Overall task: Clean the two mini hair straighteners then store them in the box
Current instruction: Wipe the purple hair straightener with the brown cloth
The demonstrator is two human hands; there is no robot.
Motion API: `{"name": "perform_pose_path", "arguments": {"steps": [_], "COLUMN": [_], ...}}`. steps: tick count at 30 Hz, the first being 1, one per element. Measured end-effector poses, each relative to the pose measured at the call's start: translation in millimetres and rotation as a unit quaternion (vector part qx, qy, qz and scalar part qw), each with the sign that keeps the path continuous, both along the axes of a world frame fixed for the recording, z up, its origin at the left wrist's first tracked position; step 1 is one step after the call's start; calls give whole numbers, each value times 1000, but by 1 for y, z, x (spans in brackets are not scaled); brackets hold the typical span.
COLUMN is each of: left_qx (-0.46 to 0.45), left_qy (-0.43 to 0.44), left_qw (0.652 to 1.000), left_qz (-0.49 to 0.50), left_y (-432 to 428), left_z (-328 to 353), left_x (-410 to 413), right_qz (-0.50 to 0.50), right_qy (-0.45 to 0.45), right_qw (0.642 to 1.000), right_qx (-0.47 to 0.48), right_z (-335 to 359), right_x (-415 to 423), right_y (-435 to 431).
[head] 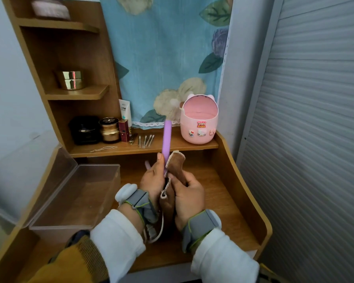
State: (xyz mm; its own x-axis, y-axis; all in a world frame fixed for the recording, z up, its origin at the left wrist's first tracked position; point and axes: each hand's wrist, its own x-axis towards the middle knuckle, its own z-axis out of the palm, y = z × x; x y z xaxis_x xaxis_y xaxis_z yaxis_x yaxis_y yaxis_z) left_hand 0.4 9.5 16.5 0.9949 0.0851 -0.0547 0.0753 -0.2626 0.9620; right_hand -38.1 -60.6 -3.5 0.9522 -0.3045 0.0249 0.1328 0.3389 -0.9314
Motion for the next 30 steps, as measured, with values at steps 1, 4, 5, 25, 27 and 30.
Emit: {"name": "perform_pose_path", "arguments": {"steps": [1,4,5,25,27,30], "left_qx": [-4,-15,-10,187,205,238], "left_qy": [-5,-33,-26,-131,-149,-180], "left_qw": [1000,999,1000,966,962,948], "left_qz": [-7,-15,-10,-120,-105,-112], "left_y": [-2,-4,-3,5,5,8], "left_z": [-2,4,7,-5,1,7], "left_x": [-2,-9,-7,-11,-11,-12], "right_qz": [-10,-29,-31,-124,-128,-136], "right_qy": [-1,-22,-31,-38,-47,-59], "right_qw": [1000,995,993,981,983,985], "right_qx": [-23,-98,-109,-141,-120,-91], "right_z": [2,9,11,39,43,49], "right_x": [2,7,6,37,40,43], "right_y": [-3,-11,-12,-40,-48,-56]}}
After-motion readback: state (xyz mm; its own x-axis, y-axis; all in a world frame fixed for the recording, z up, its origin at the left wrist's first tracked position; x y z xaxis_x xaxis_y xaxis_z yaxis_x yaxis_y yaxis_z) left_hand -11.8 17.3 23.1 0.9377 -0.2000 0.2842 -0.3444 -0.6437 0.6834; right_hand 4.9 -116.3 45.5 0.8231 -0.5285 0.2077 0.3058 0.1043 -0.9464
